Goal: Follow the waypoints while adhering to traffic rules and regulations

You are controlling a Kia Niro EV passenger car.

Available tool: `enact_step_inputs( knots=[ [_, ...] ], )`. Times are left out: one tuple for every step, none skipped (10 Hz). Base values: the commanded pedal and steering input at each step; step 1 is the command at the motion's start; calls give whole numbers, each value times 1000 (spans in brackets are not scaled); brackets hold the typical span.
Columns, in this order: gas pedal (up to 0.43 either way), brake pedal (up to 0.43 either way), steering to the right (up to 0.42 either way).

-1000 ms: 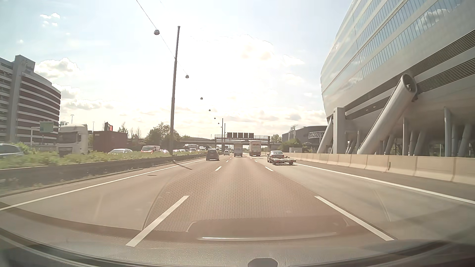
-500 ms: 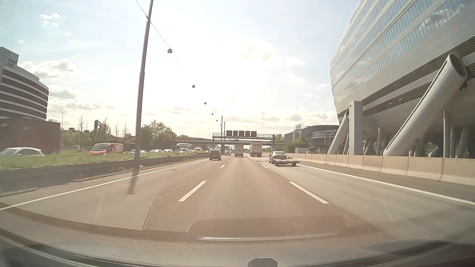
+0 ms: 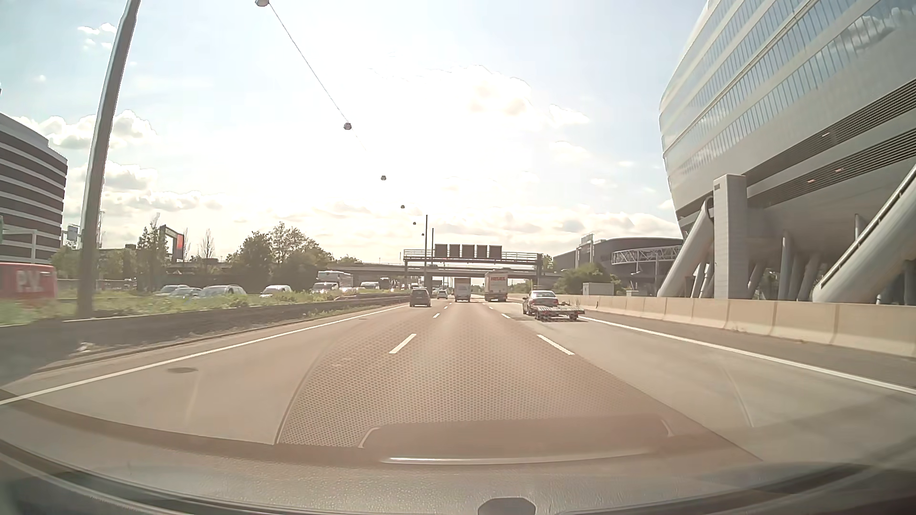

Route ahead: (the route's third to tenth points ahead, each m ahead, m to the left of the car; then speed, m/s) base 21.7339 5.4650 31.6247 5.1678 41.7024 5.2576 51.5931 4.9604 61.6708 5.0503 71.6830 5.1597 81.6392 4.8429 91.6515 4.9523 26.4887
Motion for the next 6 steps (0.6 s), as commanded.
enact_step_inputs(
  knots=[
    [220, 0, -1],
    [228, 0, -1],
    [228, 0, -1],
    [228, 0, -1],
    [228, 0, 0],
    [228, 0, -1]
  ],
)
